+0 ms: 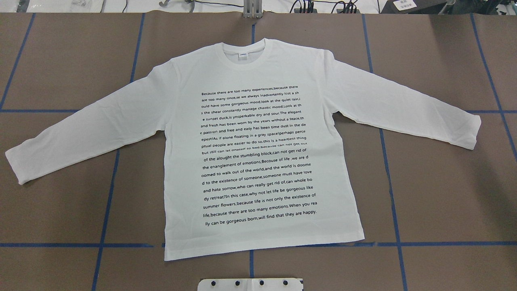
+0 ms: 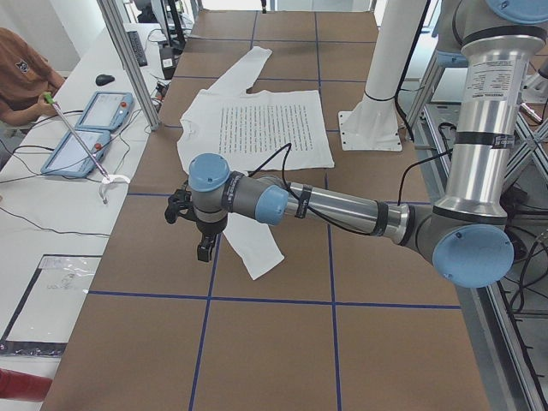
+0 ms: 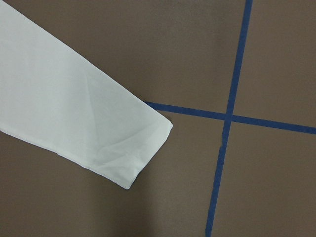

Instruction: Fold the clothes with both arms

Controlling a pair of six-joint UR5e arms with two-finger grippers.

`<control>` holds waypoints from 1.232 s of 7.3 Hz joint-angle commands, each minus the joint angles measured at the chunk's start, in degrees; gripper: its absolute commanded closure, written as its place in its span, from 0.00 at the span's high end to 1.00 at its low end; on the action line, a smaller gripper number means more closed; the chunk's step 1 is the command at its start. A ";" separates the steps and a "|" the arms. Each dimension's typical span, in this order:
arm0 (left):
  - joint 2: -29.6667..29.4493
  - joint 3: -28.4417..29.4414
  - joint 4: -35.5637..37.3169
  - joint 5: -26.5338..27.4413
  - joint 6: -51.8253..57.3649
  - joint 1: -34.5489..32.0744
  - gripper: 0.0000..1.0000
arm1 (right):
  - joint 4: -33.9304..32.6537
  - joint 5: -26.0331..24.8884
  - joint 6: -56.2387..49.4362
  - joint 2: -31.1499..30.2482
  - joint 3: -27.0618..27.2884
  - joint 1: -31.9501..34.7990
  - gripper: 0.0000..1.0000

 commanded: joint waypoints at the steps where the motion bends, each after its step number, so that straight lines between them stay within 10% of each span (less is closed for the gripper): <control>1: 0.32 -2.29 0.75 -0.03 -0.60 0.22 1.00 | 0.01 0.01 -0.30 -0.15 -0.11 0.11 1.00; 6: 0.85 -1.79 -0.04 -1.42 -0.43 0.57 1.00 | 8.50 3.25 3.61 -2.96 -1.77 -0.77 1.00; 9: 0.59 -1.96 -0.12 -4.77 -0.69 0.57 1.00 | 27.80 2.83 21.68 1.15 -15.70 -6.99 0.95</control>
